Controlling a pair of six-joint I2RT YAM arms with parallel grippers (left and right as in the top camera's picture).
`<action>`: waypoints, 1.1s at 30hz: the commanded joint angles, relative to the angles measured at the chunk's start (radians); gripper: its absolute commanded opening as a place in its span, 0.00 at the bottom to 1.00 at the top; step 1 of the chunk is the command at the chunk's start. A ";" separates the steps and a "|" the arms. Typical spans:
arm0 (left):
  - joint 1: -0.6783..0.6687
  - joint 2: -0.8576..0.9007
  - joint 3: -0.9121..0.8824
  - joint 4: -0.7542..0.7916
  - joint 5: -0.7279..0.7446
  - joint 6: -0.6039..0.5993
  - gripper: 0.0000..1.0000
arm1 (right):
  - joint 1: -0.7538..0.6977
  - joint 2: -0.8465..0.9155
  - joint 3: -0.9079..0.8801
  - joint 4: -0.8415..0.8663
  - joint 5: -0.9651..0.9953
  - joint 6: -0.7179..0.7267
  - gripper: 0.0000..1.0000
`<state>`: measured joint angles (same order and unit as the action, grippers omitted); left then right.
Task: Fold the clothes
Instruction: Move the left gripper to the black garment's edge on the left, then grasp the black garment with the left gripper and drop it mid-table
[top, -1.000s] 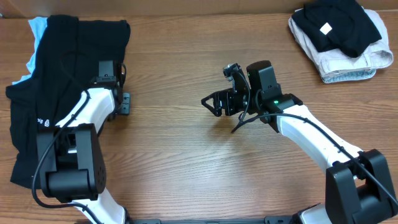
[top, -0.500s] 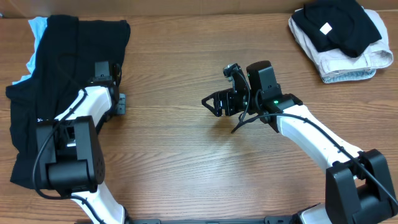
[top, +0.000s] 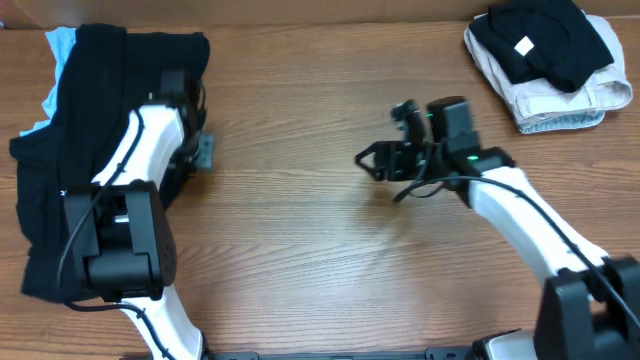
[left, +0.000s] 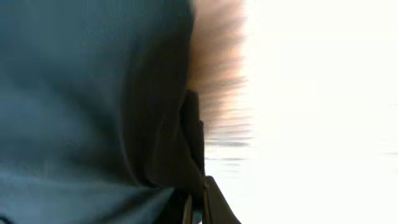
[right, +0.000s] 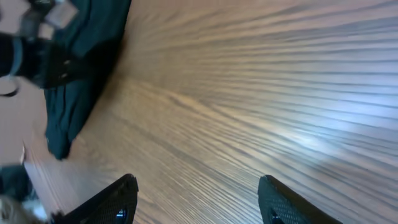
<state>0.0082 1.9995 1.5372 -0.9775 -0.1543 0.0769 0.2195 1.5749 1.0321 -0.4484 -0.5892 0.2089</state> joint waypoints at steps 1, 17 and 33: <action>-0.061 -0.001 0.164 -0.071 0.192 -0.006 0.04 | -0.066 -0.084 0.024 -0.037 -0.018 0.006 0.66; -0.248 -0.001 0.754 -0.396 0.322 -0.032 0.04 | -0.214 -0.121 0.024 -0.174 -0.060 0.004 0.66; -0.338 -0.001 1.389 -0.388 0.602 -0.067 0.04 | -0.216 -0.121 0.024 -0.167 -0.059 0.005 0.66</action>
<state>-0.3092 2.0106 2.8868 -1.4124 0.3149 0.0444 0.0063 1.4761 1.0336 -0.6209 -0.6319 0.2100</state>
